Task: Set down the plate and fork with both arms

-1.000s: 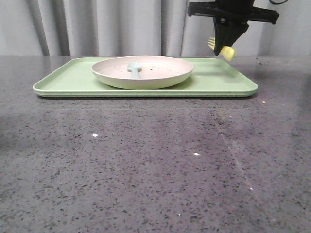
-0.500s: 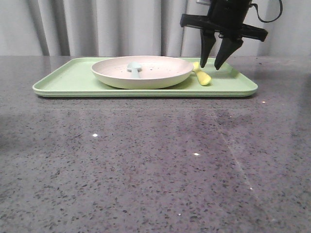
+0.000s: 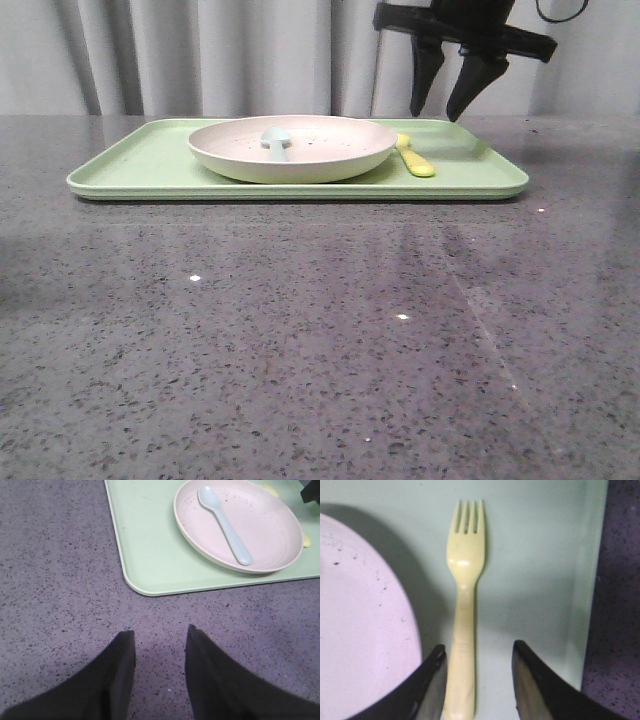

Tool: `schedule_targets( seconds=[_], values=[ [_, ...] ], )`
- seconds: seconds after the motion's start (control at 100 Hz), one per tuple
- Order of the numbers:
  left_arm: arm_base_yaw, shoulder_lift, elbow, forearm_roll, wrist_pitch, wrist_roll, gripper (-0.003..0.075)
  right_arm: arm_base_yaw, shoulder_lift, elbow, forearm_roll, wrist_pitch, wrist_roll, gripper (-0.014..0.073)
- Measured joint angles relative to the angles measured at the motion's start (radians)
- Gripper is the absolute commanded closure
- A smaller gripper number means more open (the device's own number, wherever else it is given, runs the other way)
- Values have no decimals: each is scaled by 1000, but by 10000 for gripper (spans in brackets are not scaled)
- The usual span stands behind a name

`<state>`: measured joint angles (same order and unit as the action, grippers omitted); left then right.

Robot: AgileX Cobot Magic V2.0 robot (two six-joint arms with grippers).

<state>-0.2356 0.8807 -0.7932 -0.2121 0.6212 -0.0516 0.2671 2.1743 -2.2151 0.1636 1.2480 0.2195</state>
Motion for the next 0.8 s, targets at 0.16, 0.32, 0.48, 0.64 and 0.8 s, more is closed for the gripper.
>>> schedule_targets(
  seconds=[0.16, 0.32, 0.48, 0.64, 0.8],
  values=[
    [0, 0, 0, 0, 0, 0, 471, 0, -62, 4, 0, 0, -22, 264],
    [0, 0, 0, 0, 0, 0, 471, 0, -146, 75, -13, 0, -26, 264],
    [0, 0, 0, 0, 0, 0, 471, 2, -241, 221, -29, 0, -27, 264],
    [0, 0, 0, 0, -4, 0, 471, 2, -349, 387, -33, -4, -28, 264],
    [0, 0, 0, 0, -5, 0, 471, 2, -473, 554, -33, -91, -28, 264]
  ],
)
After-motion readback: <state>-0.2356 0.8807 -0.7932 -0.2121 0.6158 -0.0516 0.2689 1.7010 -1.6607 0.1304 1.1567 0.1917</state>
